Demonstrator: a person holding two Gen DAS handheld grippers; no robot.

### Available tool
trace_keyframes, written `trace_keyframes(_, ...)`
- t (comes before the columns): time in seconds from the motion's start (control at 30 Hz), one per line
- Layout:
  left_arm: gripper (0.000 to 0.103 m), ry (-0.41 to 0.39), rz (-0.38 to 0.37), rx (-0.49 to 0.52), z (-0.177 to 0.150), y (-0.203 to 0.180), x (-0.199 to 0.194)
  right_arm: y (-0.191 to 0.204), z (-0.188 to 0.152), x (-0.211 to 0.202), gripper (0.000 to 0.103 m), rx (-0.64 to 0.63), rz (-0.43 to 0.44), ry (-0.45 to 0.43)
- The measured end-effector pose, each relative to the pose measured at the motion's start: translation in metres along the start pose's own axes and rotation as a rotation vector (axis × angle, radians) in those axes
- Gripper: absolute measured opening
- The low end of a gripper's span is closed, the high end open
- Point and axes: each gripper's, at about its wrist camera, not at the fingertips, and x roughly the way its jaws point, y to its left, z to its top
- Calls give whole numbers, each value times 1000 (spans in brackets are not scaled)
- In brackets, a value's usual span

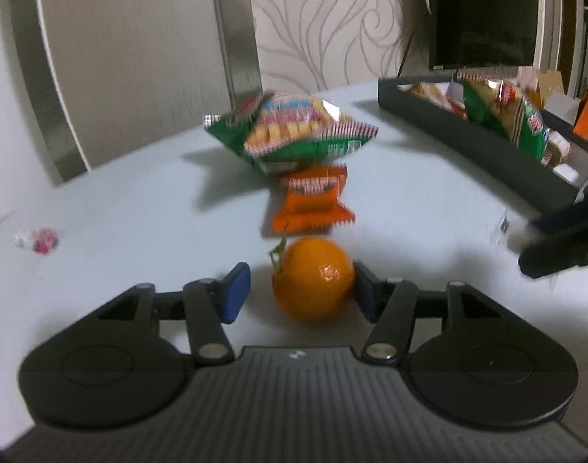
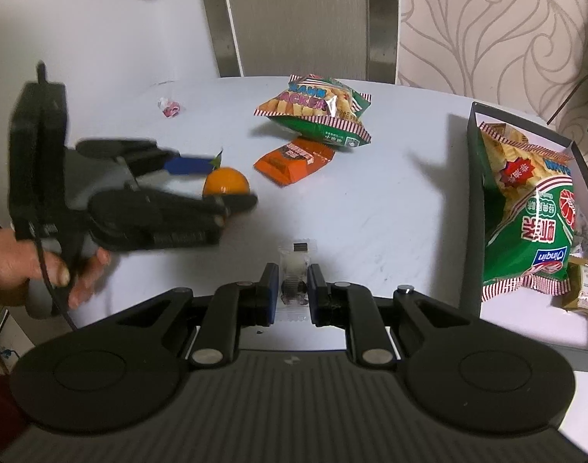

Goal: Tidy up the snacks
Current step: 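Grasp the orange with the left gripper, then lift and carry the orange and the small white item toward the box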

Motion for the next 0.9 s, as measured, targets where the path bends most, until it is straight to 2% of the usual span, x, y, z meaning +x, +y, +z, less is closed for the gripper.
trace_keyframes(0.07, 44, -1, -27, -17, -1, 3, 0, 0, 0, -1, 19, 1, 0, -3)
trace_keyframes(0.43, 44, -33, -76, -6, 11, -1, -20, -3, 1, -12, 19, 18, -3, -20)
trace_keyframes(0.9, 44, -174, -161, 8, 77, -27, -31, -18, 3, -50, 19, 56, -35, -91)
